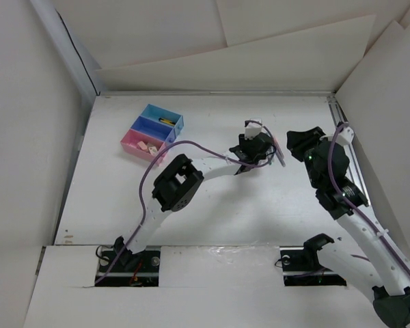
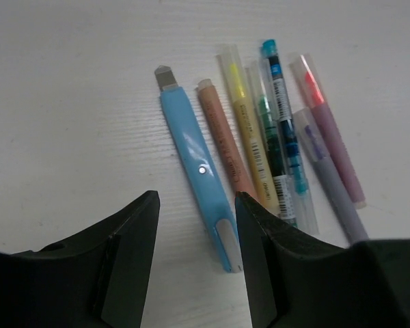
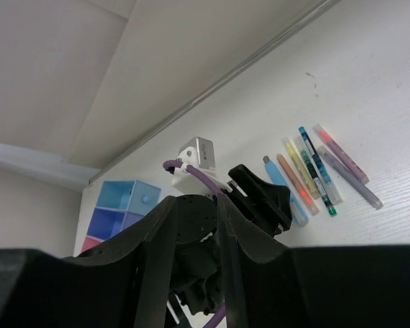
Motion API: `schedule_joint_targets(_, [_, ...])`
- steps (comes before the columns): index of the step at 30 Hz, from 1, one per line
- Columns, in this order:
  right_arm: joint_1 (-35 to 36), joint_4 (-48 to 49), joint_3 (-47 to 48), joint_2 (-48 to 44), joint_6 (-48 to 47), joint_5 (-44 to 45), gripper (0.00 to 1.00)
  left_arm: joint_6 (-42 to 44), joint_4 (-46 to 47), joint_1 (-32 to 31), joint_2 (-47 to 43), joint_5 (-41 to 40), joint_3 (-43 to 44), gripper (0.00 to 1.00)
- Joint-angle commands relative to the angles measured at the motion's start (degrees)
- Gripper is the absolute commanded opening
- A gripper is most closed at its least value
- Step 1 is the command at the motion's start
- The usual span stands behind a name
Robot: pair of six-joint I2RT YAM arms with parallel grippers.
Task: Sort the stationery into containers
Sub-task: Pick up the stationery from the center of the board.
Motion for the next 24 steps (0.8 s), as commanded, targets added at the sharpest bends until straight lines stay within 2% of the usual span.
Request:
schedule_joint_targets(1, [-0.78, 0.42, 0.13, -1.07, 0.33, -1.04, 0.36, -0.12, -4.00, 0.29, 0.49, -5.34, 3.18, 0.44])
schedule_joint_targets(3, [-0.78, 0.42, 0.13, -1.60, 0.33, -1.04, 0.36, -0.65, -4.00, 0.29, 1.11, -5.87, 3.18, 0.39])
schedule_joint_targets(11, [-1.31, 1.47, 0.13, -0.37, -0.90, -4.91, 0.36, -0.65, -2.08, 0.29, 2.96, -4.12, 3.70, 0.38])
schedule_joint_targets(14, [-1.31, 2.09, 0.13, 0.86, -1.43, -6.58, 0.36, -0.65, 0.82, 0.29, 0.77, -3.59, -0.15, 0.38])
schedule_joint_targets(17, [-1.31, 2.09, 0.13, 2.18, -1.43, -7.20, 0.36, -2.14, 5.22, -0.23, -3.18, -3.59, -5.86, 0.33])
schedule_joint_targets(20, [-1.31, 2.09, 0.13, 2.18, -1.43, -7.20, 0.36, -3.37, 9.17, -0.23, -6.52, -2.97, -10.25, 0.31])
schedule_joint_targets(24, [-1.31, 2.09, 0.13, 2.18, -1.43, -7.20, 0.36, -4.61, 11.90, -0.23, -7.58, -1.48, -11.68, 0.31])
